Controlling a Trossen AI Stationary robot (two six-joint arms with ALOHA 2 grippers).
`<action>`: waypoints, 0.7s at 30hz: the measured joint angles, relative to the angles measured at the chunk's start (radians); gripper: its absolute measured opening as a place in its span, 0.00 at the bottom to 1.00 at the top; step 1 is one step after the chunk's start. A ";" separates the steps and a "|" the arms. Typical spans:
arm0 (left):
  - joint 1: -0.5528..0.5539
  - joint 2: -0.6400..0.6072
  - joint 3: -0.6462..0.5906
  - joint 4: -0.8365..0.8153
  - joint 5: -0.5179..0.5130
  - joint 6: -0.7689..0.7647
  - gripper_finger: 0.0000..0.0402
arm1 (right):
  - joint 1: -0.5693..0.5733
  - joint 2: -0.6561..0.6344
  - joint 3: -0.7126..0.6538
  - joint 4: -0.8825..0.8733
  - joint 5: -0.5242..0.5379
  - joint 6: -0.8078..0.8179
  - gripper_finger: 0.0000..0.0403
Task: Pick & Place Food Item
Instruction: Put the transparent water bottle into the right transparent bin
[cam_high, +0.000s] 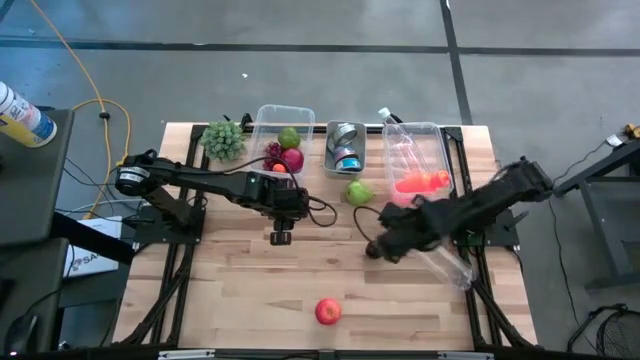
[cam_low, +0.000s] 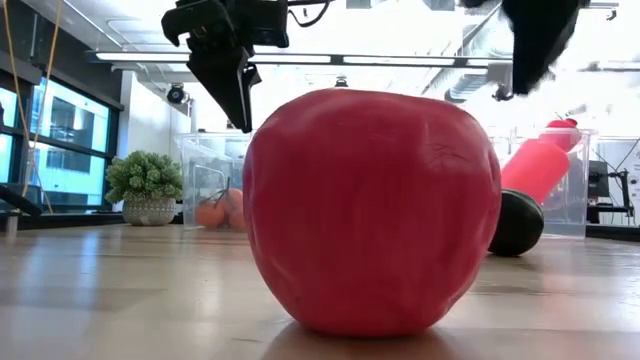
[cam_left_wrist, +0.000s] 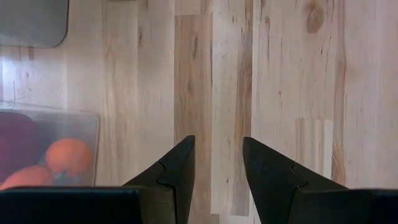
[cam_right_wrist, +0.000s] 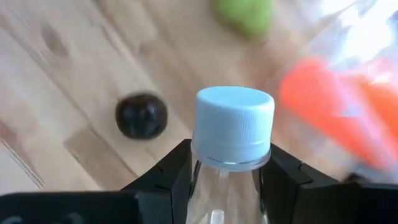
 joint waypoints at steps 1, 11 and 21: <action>0.000 0.000 0.000 0.001 0.000 0.002 0.32 | 0.028 -0.015 0.030 -0.044 0.051 0.030 0.32; 0.004 0.000 0.000 0.023 -0.002 0.089 0.32 | 0.196 -0.252 0.067 -0.177 0.618 0.145 0.32; 0.008 0.000 0.000 0.019 -0.004 0.174 0.32 | 0.205 -0.553 0.068 0.398 0.760 -0.517 0.32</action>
